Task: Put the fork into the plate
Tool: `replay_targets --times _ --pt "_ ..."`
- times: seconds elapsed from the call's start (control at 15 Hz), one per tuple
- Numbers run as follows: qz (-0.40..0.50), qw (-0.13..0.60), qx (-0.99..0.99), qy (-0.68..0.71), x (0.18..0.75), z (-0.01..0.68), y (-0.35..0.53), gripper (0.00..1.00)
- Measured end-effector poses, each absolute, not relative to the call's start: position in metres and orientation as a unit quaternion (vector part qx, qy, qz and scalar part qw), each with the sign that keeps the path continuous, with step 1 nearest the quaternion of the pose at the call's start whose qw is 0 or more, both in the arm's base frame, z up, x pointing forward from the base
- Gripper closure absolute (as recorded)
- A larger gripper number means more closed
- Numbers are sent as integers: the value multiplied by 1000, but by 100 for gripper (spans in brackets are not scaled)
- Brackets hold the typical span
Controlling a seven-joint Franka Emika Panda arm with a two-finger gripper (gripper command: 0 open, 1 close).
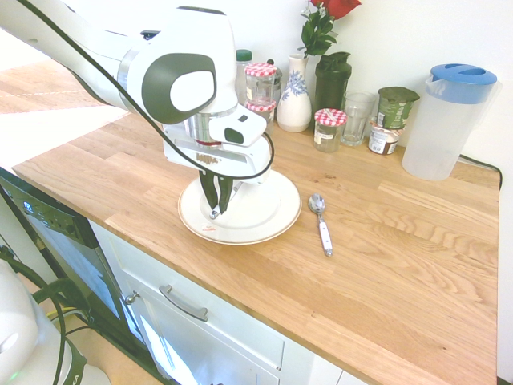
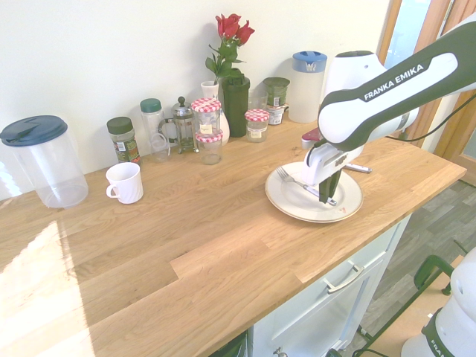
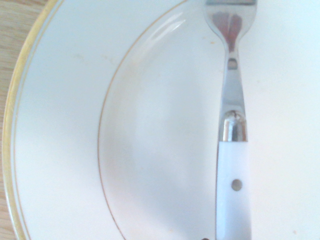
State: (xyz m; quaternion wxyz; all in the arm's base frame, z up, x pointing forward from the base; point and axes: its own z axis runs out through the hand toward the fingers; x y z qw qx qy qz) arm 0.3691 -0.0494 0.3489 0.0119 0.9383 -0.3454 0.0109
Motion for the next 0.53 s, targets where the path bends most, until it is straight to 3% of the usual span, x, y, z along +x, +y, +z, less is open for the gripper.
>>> replay_targets --times 0.53 --pt "7 13 936 -351 369 346 -53 0"
